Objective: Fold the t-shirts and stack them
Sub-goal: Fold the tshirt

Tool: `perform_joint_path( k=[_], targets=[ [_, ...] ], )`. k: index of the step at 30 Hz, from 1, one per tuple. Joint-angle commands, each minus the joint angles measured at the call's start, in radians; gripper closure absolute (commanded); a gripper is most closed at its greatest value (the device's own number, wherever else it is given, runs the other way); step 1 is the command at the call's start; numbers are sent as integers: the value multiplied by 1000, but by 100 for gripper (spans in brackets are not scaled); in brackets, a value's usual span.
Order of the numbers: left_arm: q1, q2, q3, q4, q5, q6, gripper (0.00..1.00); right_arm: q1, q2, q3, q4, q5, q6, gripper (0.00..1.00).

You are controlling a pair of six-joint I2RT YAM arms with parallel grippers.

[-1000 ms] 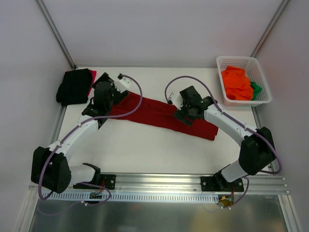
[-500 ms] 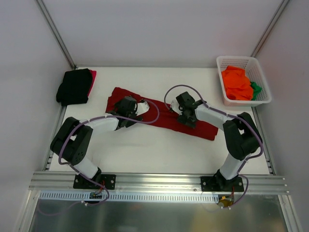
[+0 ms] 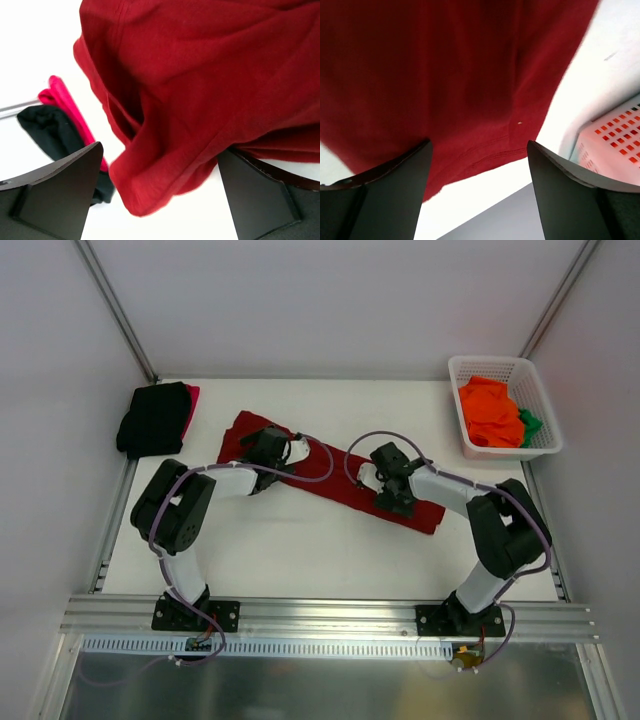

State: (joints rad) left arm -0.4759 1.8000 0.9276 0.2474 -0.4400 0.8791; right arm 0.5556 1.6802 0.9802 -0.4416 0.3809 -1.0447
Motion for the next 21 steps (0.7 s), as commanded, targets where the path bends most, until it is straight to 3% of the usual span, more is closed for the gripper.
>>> perform_joint_path(
  k=[1, 11, 17, 21],
  targets=[
    [25, 45, 48, 3, -62, 46, 1, 20, -83, -18, -109, -62, -49, 20],
    [106, 73, 178, -28, -59, 103, 1, 171, -249, 51, -350, -514, 6, 20],
    [146, 153, 289, -28, -54, 121, 1, 273, -251, 92, -353, -585, 25, 20],
    [146, 159, 313, -65, -48, 101, 1, 283, -226, 114, -286, -504, 63, 21]
  ],
)
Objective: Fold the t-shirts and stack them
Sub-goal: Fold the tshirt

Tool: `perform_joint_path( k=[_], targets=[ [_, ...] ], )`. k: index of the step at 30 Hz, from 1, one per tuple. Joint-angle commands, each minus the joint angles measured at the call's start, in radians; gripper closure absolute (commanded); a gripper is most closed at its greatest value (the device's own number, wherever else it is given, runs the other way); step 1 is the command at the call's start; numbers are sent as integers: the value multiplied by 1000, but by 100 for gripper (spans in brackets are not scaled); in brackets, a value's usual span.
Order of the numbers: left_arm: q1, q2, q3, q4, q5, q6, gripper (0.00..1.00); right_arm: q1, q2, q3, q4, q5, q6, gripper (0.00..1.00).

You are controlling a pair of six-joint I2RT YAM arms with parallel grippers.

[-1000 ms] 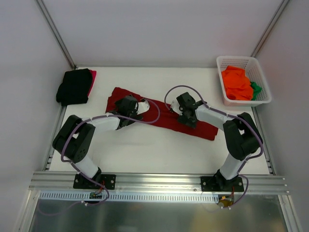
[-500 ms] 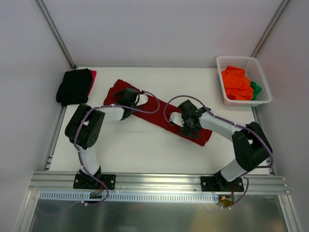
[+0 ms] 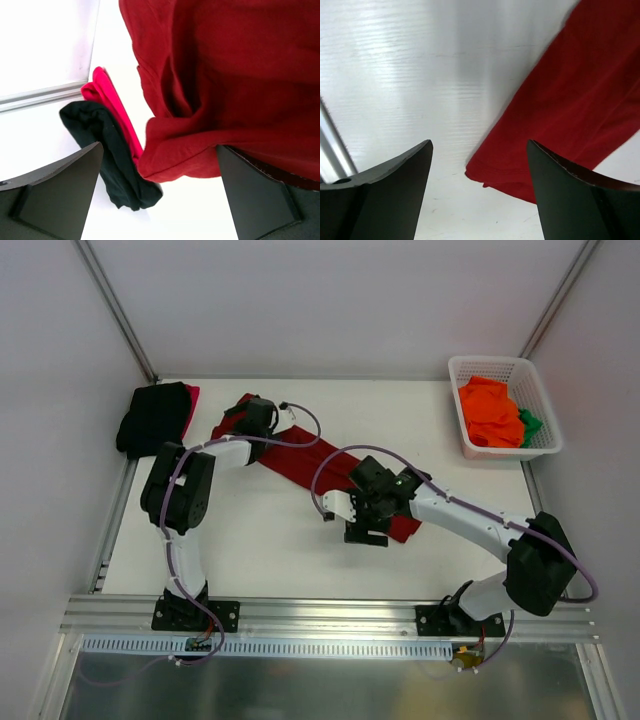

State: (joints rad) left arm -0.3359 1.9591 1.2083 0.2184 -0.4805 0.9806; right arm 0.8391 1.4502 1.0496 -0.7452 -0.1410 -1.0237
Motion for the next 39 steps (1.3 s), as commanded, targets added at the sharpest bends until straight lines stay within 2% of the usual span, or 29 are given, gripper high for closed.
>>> perform_joint_path(
  k=[1, 2, 5, 7, 10, 13, 14, 17, 23, 27, 33, 39],
  targets=[
    [6, -11, 16, -40, 5, -11, 1, 0, 12, 33, 88, 68, 62, 21],
    [6, -38, 8, -57, 9, -17, 1, 0, 22, 36, 104, 166, 77, 21],
    [5, -121, -27, -121, 43, -54, 1, -9, 58, 30, 193, 304, 94, 21],
    [5, -179, -47, -175, 101, -101, 1, -28, 81, 38, 223, 342, 91, 20],
    [12, -316, -47, -292, 175, -178, 1, -64, 107, 61, 231, 350, 91, 20],
    [24, -446, -21, -390, 314, -261, 1, -113, 128, 107, 222, 293, 114, 20],
    [26, -501, -24, -392, 365, -278, 1, -126, 140, 121, 224, 264, 125, 20],
    [24, -536, -38, -367, 401, -315, 1, -169, 157, 161, 257, 233, 155, 20],
    [20, -361, -101, -127, 274, -223, 1, -178, 274, 188, 274, 274, 123, 20],
    [18, -168, -78, -50, 220, -160, 1, -178, 338, 181, 273, 290, 108, 20],
    [0, 29, -30, -60, 155, -60, 1, -181, 435, 155, 242, 277, 70, 21],
    [-5, 101, -20, -42, 119, 0, 1, -161, 492, 133, 279, 274, 39, 22]
  ],
)
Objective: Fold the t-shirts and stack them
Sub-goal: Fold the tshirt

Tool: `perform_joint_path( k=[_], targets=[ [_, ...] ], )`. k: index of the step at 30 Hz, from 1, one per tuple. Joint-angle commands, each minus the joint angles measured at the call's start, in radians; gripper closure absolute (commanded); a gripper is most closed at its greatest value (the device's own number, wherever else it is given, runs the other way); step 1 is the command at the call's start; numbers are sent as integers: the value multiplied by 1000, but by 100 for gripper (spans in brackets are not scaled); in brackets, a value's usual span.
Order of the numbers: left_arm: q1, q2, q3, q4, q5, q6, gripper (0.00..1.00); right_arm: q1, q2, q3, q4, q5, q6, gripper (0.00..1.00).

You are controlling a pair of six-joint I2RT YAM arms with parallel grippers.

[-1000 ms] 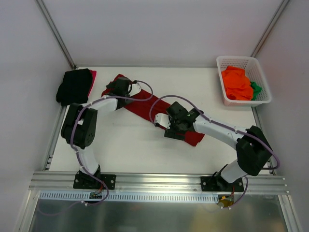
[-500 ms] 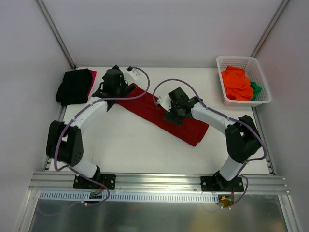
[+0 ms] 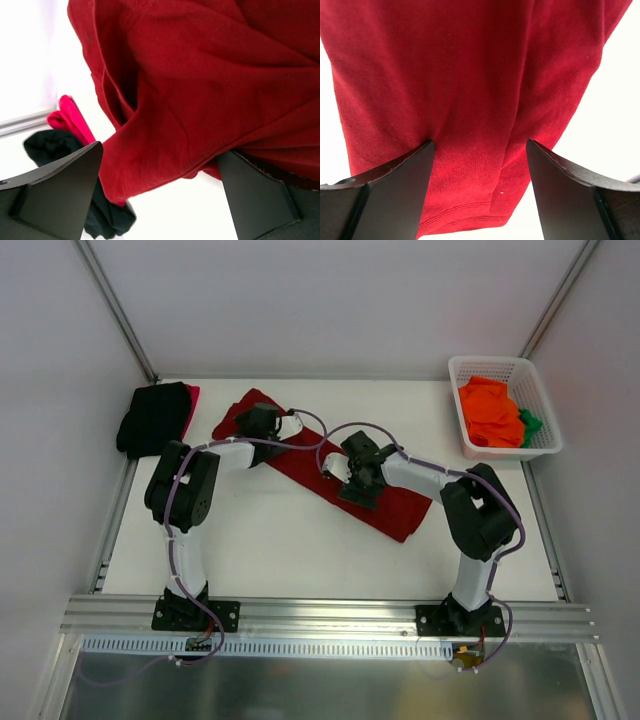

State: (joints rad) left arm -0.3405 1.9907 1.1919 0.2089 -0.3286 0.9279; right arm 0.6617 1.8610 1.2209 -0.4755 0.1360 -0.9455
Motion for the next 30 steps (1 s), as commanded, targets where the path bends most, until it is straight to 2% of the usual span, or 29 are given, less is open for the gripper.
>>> perform_joint_path(
  k=[1, 5, 12, 15, 22, 30],
  targets=[
    [0, 72, -2, -31, -38, 67, 1, 27, 78, -50, 6, -1, -48, 22],
    [8, 92, 26, -9, -62, 110, 1, 85, 38, -67, -38, -58, -71, 22],
    [23, 186, 161, -32, -72, 114, 1, 231, -111, -87, -115, -336, -104, 21],
    [28, 227, 225, -39, -85, 108, 1, 272, -161, -81, -127, -386, -108, 21],
    [21, 286, 363, -104, -53, 71, 1, 386, -184, -3, -123, -395, -72, 20],
    [-11, 284, 390, -128, -29, 54, 1, 421, -206, 19, -109, -380, -47, 20]
  ],
)
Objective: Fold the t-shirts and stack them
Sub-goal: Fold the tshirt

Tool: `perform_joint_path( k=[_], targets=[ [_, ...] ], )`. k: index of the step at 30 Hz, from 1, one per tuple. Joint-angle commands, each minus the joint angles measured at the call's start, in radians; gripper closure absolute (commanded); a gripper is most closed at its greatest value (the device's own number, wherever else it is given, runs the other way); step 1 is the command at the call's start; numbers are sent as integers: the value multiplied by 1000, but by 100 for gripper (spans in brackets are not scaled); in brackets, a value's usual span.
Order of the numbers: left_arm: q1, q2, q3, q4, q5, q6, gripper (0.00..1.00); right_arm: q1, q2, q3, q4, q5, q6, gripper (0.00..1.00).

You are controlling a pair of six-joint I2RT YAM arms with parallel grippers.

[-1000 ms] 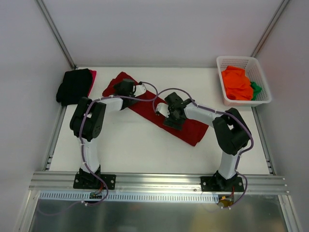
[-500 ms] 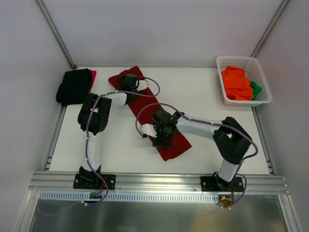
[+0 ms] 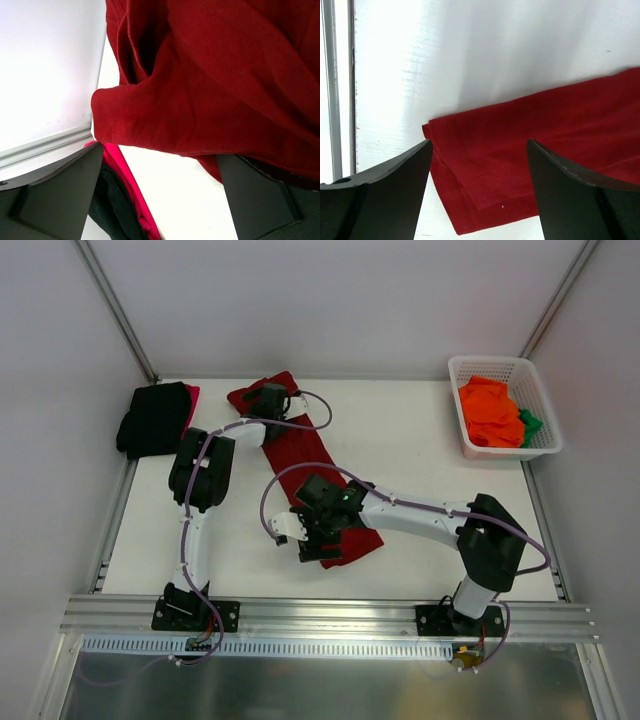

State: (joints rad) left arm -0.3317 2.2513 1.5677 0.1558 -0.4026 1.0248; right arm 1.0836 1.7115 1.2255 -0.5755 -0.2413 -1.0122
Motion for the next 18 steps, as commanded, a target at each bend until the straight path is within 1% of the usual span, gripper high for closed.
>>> perform_joint_path(
  k=[1, 3, 8, 9, 11, 12, 13, 18],
  targets=[
    [-20, 22, 9, -75, 45, -45, 1, -1, -59, 5, 6, 20, 17, 20],
    [-20, 22, 5, -75, 41, -43, 1, -11, -56, -35, 25, 89, -3, 20],
    [-20, -10, -41, -71, 42, -57, 1, -109, -50, -104, 71, 144, -40, 20],
    [-20, -30, -49, -70, 48, -57, 1, -116, -40, -119, 87, 218, -52, 20],
    [-20, -47, -73, -61, 48, -54, 1, -122, -20, -162, 143, 307, -83, 20],
    [-20, -59, -78, -59, 47, -52, 1, -122, -1, -176, 169, 391, -103, 20],
    [-20, -64, -86, -59, 44, -51, 1, -128, 41, -185, 180, 407, -118, 21],
    [-21, -104, -120, -58, 42, -54, 1, -117, 115, -215, 258, 412, -131, 21]
  ],
)
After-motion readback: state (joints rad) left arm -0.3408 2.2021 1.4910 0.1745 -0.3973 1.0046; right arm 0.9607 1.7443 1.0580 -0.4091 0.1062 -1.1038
